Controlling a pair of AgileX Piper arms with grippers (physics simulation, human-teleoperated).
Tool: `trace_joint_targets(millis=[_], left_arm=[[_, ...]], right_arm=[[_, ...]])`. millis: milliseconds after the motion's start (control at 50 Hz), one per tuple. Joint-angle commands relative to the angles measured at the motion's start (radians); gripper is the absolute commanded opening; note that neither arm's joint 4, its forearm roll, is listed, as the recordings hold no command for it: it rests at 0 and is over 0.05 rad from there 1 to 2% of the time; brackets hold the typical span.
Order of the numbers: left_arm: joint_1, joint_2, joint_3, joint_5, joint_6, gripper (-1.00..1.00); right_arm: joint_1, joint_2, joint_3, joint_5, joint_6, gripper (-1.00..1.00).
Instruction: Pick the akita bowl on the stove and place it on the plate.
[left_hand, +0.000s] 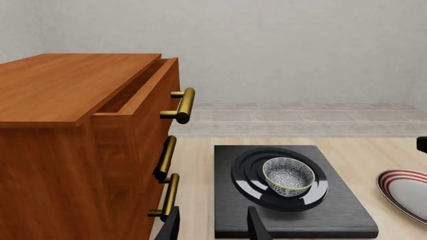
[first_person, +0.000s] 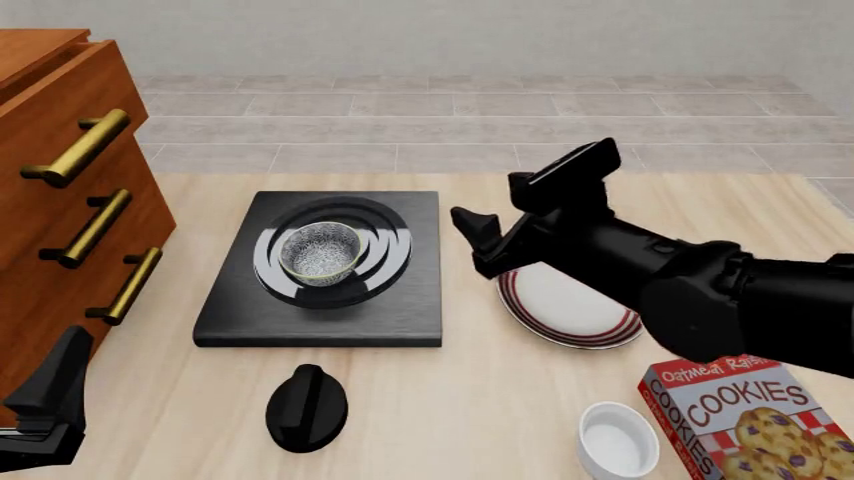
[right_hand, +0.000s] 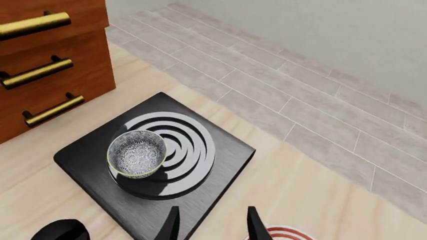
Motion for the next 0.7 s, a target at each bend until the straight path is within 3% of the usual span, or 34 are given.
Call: trace_joint_targets(millis=[20, 120, 360, 380, 400, 440, 700], left_arm=[[0.000, 0.000, 0.000, 0.000, 0.000, 1.00], [0.000, 0.000, 0.000, 0.000, 0.000, 1.00], [0.000, 0.000, 0.000, 0.000, 0.000, 1.00], [0.000, 0.000, 0.000, 0.000, 0.000, 1.00], [0.000, 0.000, 0.000, 0.000, 0.000, 1.00], [0.000, 0.000, 0.000, 0.000, 0.000, 1.00], [0.000, 0.000, 0.000, 0.000, 0.000, 1.00]], right_arm=[[0.027, 0.123, -0.101, -0.011, 0.030, 1.00], [0.051, 0.166, -0.155, 0.015, -0.013, 1.00], [0.127, 0.299, -0.298, 0.069, -0.010, 1.00], [0.153, 0.319, -0.302, 0.065, -0.069, 1.00], [0.149, 0.332, -0.311, 0.075, -0.073, 1.00], [0.147, 0.336, -0.334, 0.096, -0.009, 1.00], [0.161, 0.409, -0.450, 0.180, -0.005, 1.00]])
